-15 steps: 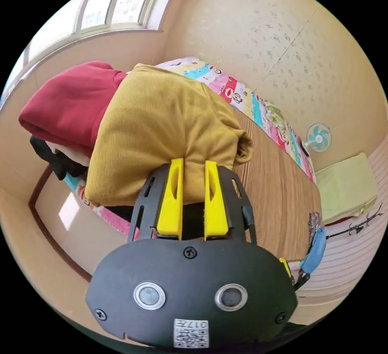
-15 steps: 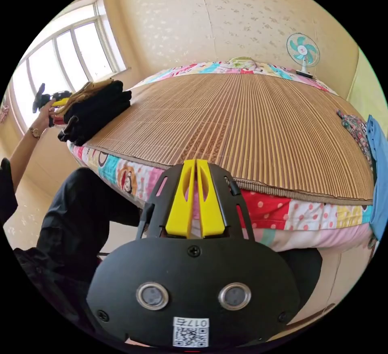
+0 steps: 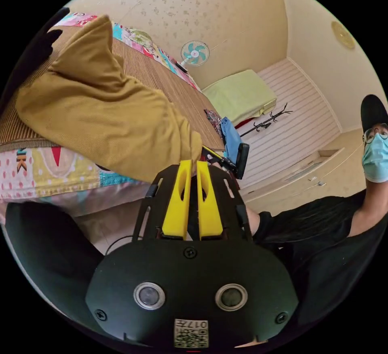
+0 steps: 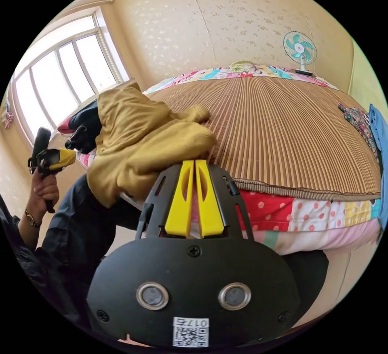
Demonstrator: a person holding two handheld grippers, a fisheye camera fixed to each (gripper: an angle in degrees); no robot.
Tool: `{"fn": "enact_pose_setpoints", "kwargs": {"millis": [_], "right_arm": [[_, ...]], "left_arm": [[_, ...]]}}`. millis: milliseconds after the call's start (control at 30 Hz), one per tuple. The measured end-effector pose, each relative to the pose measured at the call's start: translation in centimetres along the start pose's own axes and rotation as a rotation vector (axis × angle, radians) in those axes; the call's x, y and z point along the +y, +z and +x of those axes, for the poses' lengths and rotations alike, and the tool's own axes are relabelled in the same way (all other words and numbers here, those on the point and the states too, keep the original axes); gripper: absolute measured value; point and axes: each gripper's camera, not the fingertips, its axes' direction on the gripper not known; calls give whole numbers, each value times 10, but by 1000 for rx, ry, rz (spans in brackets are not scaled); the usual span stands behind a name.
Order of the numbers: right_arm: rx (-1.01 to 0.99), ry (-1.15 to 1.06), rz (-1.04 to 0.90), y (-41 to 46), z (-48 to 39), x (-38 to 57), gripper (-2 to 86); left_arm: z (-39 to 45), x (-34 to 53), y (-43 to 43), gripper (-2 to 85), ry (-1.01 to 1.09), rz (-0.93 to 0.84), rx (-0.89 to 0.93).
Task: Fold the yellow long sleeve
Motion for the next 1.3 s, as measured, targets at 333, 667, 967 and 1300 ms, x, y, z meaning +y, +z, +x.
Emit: {"fn": "enact_pose_setpoints", "kwargs": {"millis": [333,667,967,1300], "right_arm": [[-411,140,98,-71,50,30,7],[-901,-159,58,-122,-1,54,2],[-1071,-299,-24,-140,-57,77,2],[-1142,-430,532,-279,-46,102,6]], "left_arm": [[105,-23,49,128,95,-38,-86],[128,-64,155,176,-122,-157,-89],[155,41,108,29,-111,-88,-32],[359,164,-186,13,774,371,477]]}}
